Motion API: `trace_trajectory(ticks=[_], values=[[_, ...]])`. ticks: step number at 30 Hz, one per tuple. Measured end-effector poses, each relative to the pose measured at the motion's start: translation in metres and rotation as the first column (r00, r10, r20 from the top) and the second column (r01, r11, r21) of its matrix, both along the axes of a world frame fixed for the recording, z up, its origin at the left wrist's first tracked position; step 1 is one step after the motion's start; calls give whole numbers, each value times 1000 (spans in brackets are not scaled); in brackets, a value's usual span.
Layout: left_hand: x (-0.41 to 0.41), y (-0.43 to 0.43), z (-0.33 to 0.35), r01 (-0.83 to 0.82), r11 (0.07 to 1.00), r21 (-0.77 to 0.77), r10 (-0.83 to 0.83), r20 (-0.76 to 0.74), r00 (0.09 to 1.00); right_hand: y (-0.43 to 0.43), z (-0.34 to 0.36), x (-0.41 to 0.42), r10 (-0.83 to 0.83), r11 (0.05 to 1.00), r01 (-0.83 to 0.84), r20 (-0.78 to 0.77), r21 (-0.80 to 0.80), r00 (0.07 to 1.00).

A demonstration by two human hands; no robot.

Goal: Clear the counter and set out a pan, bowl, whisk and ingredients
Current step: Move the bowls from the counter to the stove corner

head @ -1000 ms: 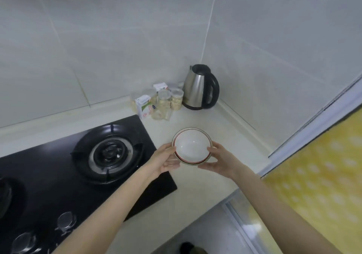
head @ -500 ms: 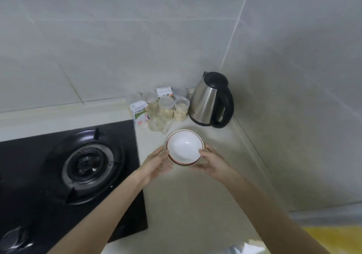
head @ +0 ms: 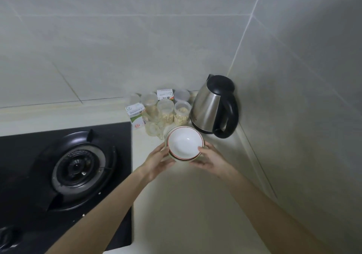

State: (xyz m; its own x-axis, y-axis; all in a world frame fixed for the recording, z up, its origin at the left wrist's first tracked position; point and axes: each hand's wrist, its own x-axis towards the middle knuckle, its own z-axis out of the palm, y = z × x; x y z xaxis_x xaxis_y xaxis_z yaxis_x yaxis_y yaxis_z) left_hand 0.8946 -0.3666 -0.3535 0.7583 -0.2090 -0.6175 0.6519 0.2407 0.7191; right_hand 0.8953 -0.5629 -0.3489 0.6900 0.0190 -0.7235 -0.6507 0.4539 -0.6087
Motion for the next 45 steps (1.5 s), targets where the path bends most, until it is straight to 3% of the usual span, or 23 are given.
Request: trace_trajectory(ticks=[16,20,23,25,29,36,40,45], values=[[15,-20,-5,-154,987,-44,155,21,988,1,-1,21,-44,999,44,1,-28,999],[9,-17,0,-129,992,-6,129,12,992,-1,0,14,-100,995,99,-50,-20,994],[-2,-8,1,-102,993,59,103,-14,995,-7,0,-1,-23,999,16,-127,-52,992],[-13,1,5,-64,992,110,66,-22,998,-7,2,-13,124,990,-134,-172,-52,977],[-41,28,19,-10,982,189,8,12,1000,10,22,-28,394,913,-403,-119,-64,911],[-94,90,66,-178,942,284,136,161,978,74,77,-24,584,809,-555,162,-191,795],[-146,140,97,-317,906,280,254,240,937,138,102,-43,718,695,-662,244,-280,651],[-223,194,122,-515,796,320,431,298,852,227,120,-88,852,520,-789,273,-327,448]])
